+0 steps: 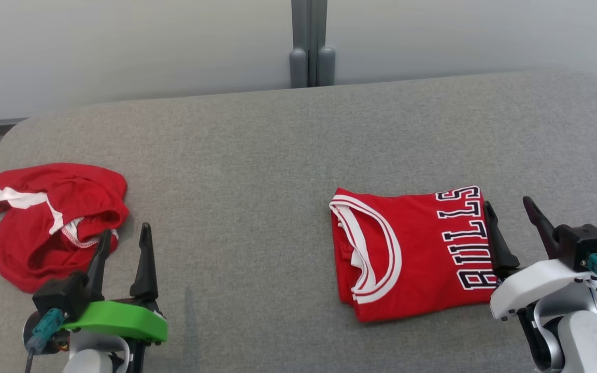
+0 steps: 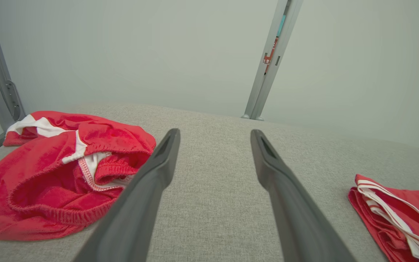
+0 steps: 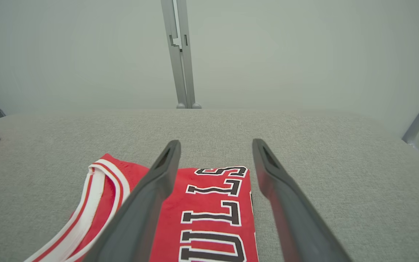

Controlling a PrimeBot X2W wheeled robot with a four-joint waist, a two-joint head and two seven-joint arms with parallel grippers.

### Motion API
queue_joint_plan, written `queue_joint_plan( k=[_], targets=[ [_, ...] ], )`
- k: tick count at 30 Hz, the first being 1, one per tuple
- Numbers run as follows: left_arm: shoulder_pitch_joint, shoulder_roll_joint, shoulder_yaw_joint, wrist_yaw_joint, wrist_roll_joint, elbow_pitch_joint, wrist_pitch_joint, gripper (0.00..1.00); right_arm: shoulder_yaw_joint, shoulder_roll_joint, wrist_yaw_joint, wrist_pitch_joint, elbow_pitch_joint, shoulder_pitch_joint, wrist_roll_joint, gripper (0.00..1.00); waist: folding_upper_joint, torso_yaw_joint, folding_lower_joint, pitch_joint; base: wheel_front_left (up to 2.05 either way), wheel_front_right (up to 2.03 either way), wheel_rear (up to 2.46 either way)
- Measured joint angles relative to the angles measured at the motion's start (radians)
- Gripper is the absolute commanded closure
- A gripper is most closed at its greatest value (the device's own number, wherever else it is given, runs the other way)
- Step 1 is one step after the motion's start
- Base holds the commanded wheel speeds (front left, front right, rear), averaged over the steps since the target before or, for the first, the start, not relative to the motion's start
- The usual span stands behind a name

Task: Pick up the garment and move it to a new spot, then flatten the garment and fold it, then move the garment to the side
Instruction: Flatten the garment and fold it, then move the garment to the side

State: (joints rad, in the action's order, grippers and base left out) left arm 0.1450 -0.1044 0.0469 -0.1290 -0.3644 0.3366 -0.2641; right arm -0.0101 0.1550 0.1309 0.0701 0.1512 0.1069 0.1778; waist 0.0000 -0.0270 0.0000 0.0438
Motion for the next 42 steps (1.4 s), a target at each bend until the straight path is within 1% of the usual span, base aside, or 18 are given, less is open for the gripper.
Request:
queue_joint_plan(
  k=[6, 10, 17, 33, 36, 37, 40, 42],
  targets=[
    [-0.064, 0.013, -0.034, 0.000, 0.015, -0.023, 0.000, 0.00, 0.037, 0.010, 0.000, 0.060, 0.031, -0.019, 0.002, 0.00, 0.0000, -0.018, 0.0000, -0.041, 0.00, 0.00, 0.00],
    [-0.094, 0.017, -0.042, 0.000, 0.020, -0.025, 0.000, 0.00, 0.060, 0.023, 0.000, 0.078, 0.049, -0.019, 0.013, 0.00, 0.0000, -0.029, 0.0000, -0.062, 0.00, 0.00, 0.00],
    [-0.115, 0.027, -0.042, 0.000, 0.034, -0.019, 0.000, 0.00, 0.081, 0.032, 0.000, 0.086, 0.067, -0.018, 0.025, 0.00, 0.0000, -0.035, 0.0000, -0.083, 0.00, 0.00, 0.00],
    [-0.119, 0.034, -0.061, 0.000, 0.043, -0.030, 0.000, 0.00, 0.085, 0.034, 0.000, 0.072, 0.089, 0.000, 0.052, 0.00, 0.0000, -0.034, 0.0000, -0.071, 0.00, 0.00, 0.00],
    [-0.119, 0.035, -0.060, 0.000, 0.049, -0.039, 0.000, 0.00, 0.069, 0.037, 0.000, 0.028, 0.090, 0.014, 0.053, 0.00, 0.0000, -0.032, 0.0000, -0.061, 0.00, 0.00, 0.00],
    [-0.118, 0.036, -0.059, 0.000, 0.055, -0.044, 0.000, 0.00, 0.061, 0.037, 0.000, -0.006, 0.090, 0.025, 0.055, 0.00, 0.0000, -0.032, 0.0000, -0.057, 0.00, 0.00, 0.00],
    [-0.118, 0.038, -0.062, 0.000, 0.064, -0.059, 0.000, 0.00, 0.013, 0.029, 0.000, -0.144, 0.100, 0.057, 0.072, 0.00, 0.0000, -0.029, -0.0001, -0.041, 0.00, 0.00, 0.00],
    [-0.118, 0.040, -0.071, 0.000, 0.068, -0.071, 0.000, 0.00, -0.004, 0.029, 0.000, -0.267, 0.106, 0.087, 0.085, 0.00, 0.0000, -0.029, 0.0000, -0.028, 0.00, 0.00, 0.00]
  ],
)
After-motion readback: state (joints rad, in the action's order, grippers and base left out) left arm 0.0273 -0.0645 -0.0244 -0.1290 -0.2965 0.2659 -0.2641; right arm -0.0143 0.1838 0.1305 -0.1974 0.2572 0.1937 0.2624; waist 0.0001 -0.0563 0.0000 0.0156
